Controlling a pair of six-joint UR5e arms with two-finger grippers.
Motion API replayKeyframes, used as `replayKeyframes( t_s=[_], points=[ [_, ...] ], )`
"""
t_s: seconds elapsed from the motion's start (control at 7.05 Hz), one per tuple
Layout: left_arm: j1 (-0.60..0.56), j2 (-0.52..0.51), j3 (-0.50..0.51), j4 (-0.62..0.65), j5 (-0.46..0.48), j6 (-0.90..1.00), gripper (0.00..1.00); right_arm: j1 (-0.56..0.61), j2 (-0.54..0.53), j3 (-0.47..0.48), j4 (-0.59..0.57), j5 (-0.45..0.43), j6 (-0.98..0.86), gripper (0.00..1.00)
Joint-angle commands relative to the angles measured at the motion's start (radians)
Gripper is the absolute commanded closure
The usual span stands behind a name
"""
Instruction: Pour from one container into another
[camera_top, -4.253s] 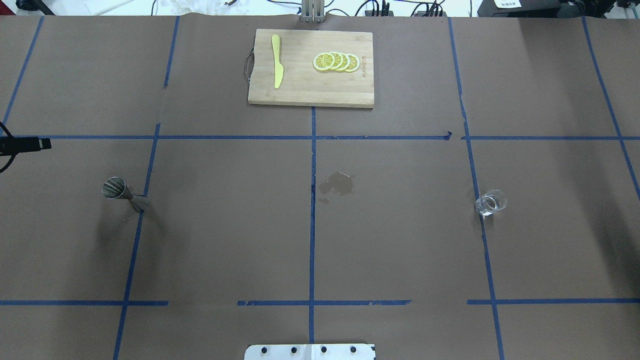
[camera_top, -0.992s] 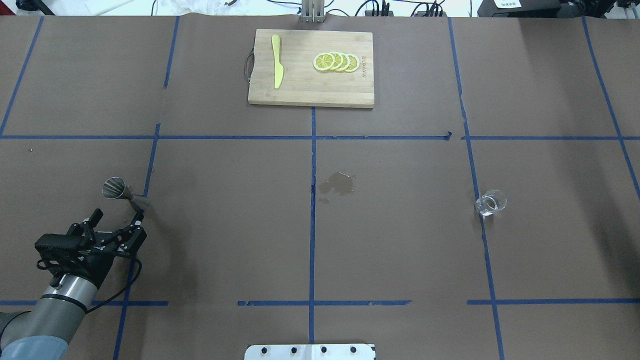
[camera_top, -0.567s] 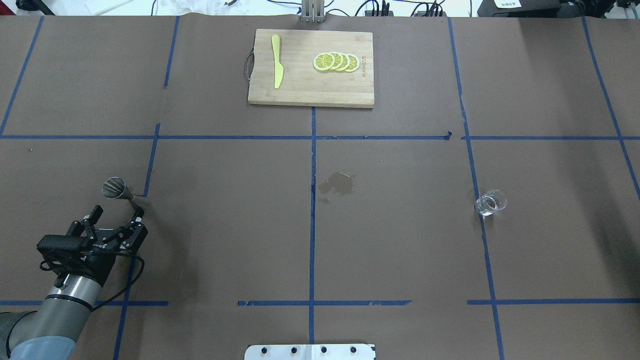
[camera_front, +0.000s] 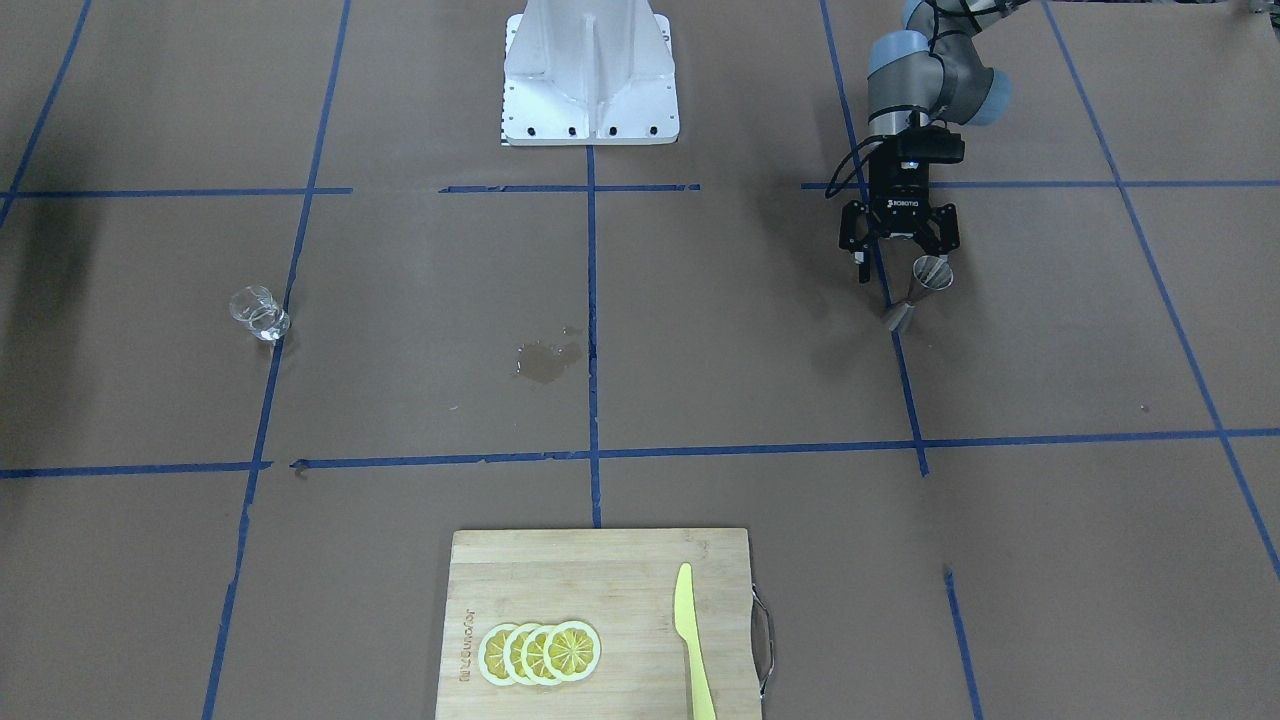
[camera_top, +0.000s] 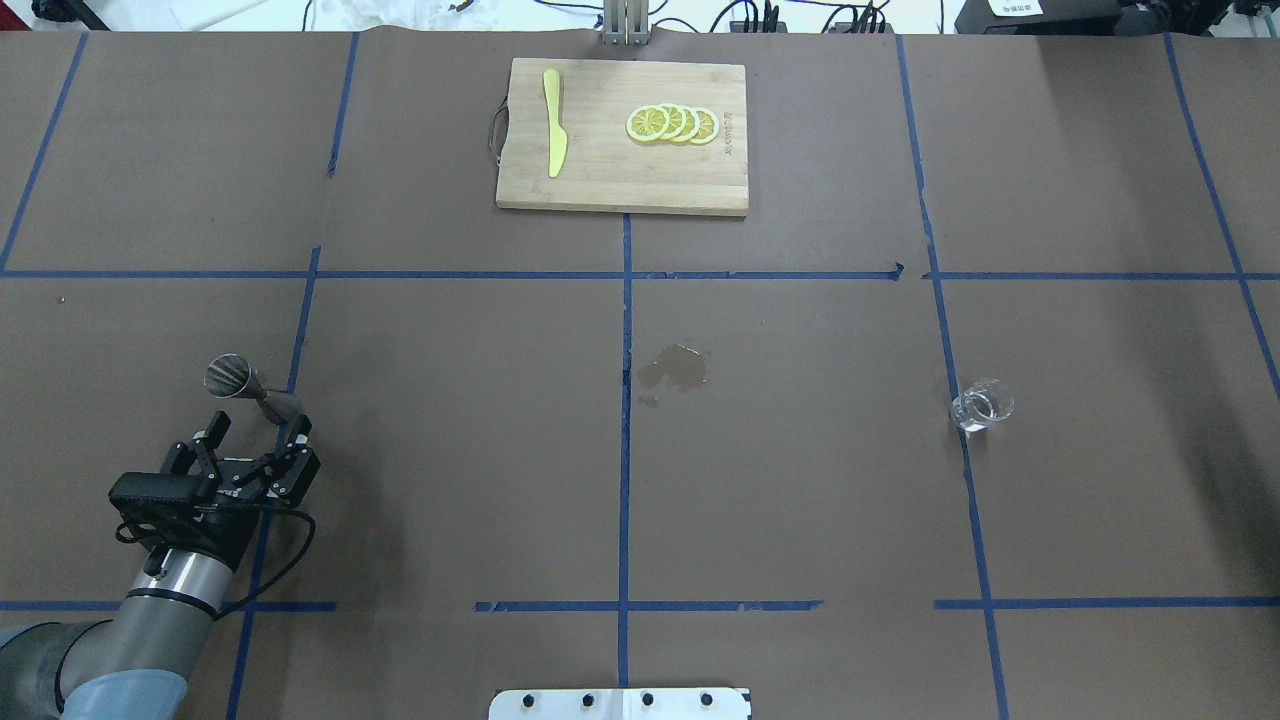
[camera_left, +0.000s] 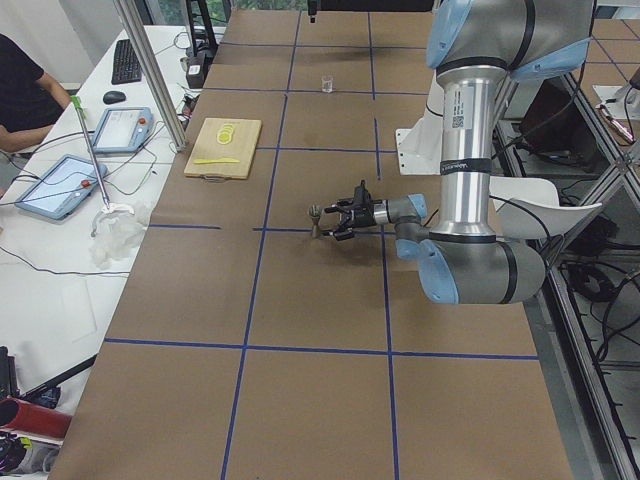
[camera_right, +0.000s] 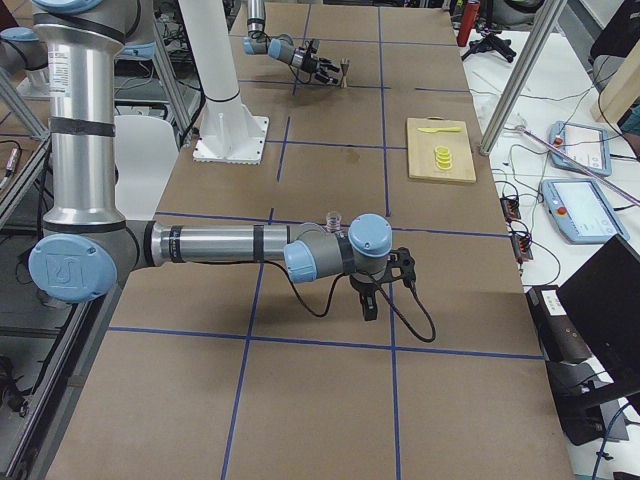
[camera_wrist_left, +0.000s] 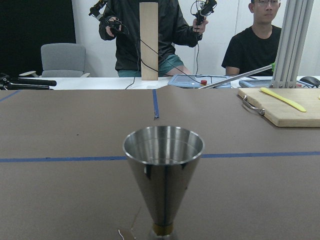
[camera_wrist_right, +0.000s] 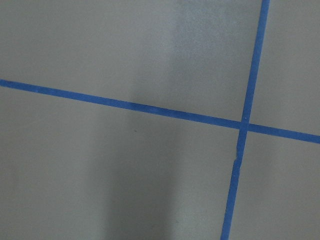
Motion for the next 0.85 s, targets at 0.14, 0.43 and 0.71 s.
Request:
replayKeyframes(
  t_s=[0.14,0.43,0.71],
  points=[
    [-0.039,-0.004,0.037,-0.003,-0.001,0.004,0.02,0.0,0.0,0.005,0.001,-0.002,0.0,0.0],
    [-0.074,-0.03,0.057,-0.002,-0.007,0.005,0.02,0.0,0.0,0.008,0.001,-0.002,-0.002,0.0],
    [-0.081,-0.031,0.063,-0.003,-0.008,0.005,0.04,0.0,0.0,0.009,0.001,0.0,0.0,0.0]
  ],
)
